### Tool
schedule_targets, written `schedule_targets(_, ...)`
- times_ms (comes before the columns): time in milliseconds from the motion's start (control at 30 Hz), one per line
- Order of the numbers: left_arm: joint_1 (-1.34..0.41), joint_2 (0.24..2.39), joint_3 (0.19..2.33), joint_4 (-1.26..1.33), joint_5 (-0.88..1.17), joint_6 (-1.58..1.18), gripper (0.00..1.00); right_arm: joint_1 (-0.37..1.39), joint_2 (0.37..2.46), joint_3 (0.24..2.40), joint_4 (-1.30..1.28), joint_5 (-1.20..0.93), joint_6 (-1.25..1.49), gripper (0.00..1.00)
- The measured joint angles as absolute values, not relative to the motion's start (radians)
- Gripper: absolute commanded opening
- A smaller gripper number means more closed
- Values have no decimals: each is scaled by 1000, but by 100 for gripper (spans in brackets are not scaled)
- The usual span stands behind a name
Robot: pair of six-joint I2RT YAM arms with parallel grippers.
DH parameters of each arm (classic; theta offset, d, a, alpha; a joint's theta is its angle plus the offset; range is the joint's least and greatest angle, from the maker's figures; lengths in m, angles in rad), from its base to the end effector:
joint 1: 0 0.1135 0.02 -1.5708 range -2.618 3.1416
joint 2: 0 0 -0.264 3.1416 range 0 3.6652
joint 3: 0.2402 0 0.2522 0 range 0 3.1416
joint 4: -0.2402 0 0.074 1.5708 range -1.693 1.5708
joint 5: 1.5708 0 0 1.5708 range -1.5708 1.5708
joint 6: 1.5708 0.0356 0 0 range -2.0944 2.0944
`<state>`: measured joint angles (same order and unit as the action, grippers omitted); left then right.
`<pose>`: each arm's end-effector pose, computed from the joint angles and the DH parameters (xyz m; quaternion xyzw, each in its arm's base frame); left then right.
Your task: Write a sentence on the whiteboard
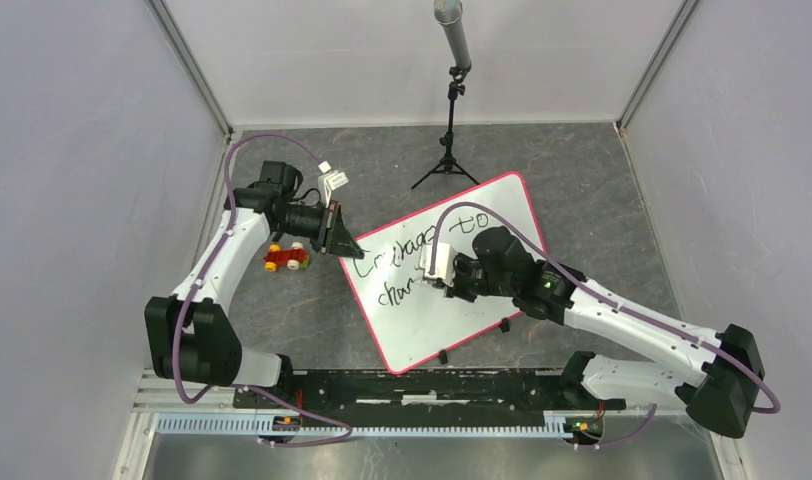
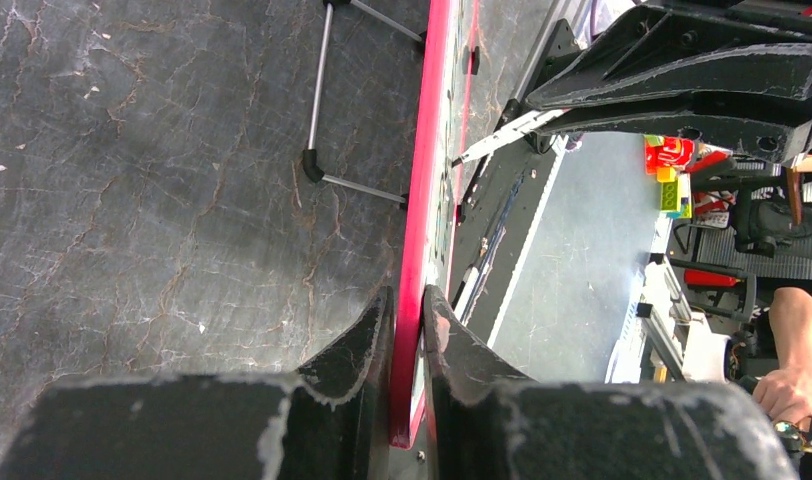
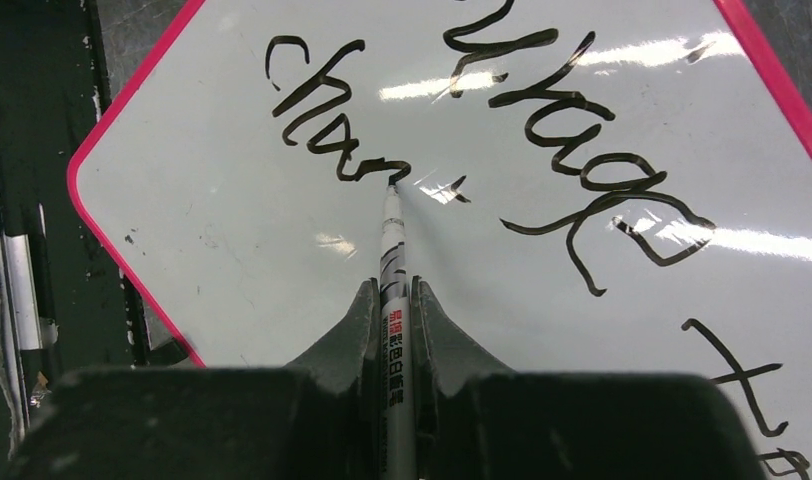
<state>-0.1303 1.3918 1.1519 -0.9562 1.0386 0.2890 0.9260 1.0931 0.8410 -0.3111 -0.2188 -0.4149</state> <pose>0.2527 -0.0641 0.2877 0.2679 0.8151 -0.4732 0.1998 0.1397 0.1987 0.2869 -0.5822 0.6493 0.2138 0.4401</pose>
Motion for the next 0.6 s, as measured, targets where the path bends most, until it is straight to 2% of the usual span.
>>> schedule_targets(600,-131,1393,1152,-957,1041,289,2,925,1056,804,-349,-259,-413,0)
